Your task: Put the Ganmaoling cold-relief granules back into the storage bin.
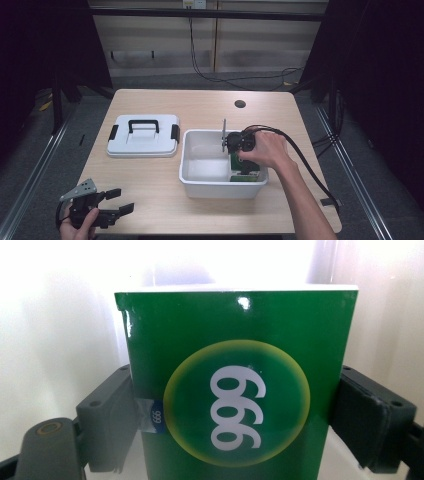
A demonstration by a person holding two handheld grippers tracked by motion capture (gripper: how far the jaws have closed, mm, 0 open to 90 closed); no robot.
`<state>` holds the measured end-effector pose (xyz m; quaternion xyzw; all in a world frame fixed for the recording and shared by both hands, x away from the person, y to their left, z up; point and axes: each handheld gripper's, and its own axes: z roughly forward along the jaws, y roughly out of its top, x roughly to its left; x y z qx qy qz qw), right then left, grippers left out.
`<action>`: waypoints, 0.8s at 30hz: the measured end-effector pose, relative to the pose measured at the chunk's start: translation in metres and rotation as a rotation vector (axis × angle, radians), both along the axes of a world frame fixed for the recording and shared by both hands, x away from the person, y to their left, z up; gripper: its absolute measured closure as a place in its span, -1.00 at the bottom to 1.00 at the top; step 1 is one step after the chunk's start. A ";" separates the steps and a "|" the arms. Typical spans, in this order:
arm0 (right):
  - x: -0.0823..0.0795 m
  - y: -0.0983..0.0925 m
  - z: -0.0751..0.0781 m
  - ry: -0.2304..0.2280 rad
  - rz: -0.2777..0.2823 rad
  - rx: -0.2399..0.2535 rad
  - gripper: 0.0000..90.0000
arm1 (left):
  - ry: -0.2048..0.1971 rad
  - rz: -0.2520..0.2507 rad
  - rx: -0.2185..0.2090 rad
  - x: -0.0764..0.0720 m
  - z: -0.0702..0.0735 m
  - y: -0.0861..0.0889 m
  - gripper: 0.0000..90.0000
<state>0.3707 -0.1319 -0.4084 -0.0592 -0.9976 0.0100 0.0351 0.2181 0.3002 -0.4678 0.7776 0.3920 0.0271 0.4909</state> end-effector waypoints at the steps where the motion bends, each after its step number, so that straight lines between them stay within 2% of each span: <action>1: 0.000 0.000 -0.001 -0.007 -0.002 0.000 -0.68 | 0.000 0.000 0.000 0.000 0.000 0.000 -0.62; 14: -0.001 0.004 -0.009 0.006 0.000 -0.020 -0.70 | 0.003 -0.002 0.001 0.000 0.000 0.000 -0.62; 22: 0.000 0.002 -0.012 0.013 -0.015 -0.002 -0.73 | 0.001 0.002 0.002 0.000 0.000 0.000 -0.62; 24: 0.000 0.002 -0.012 0.010 -0.016 -0.013 -0.73 | -0.001 0.004 0.000 0.000 0.000 0.001 -0.62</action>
